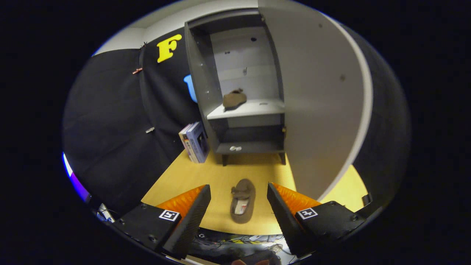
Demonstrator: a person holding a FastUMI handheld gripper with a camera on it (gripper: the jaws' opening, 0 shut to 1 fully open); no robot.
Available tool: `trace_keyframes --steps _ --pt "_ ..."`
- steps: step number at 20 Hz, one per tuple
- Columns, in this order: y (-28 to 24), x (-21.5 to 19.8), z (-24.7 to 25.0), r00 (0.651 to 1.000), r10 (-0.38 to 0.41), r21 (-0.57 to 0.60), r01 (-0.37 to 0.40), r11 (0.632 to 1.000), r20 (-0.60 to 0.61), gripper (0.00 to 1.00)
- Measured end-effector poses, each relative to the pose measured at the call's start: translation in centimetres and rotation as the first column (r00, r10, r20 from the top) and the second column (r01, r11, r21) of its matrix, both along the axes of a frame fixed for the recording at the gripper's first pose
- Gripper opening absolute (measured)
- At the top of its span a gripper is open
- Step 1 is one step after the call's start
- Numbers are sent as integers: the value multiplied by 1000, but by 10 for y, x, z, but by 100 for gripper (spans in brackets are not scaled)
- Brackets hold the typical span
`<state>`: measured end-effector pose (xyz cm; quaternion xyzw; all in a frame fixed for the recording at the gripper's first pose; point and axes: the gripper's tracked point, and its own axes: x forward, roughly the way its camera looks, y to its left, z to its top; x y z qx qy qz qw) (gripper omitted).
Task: Open the shoe cabinet door, grab the shoes and put them into the shoe cabinet, then close the shoe cabinet door.
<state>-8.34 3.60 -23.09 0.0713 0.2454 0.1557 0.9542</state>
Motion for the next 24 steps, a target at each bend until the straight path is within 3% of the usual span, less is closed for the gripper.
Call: trace_keyframes --steps 7,15,19,22,24 --pt "61 33 -138 984 70 -25 -75 997 -163 100" --pt "82 91 -242 970 -17 -22 12 1000 -243 99" --pt "85 128 -264 977 -98 -63 87 994 -190 81" --pt "74 151 -271 972 -177 -102 162 981 -153 48" --pt "75 157 -267 972 -184 -79 174 982 -147 26"
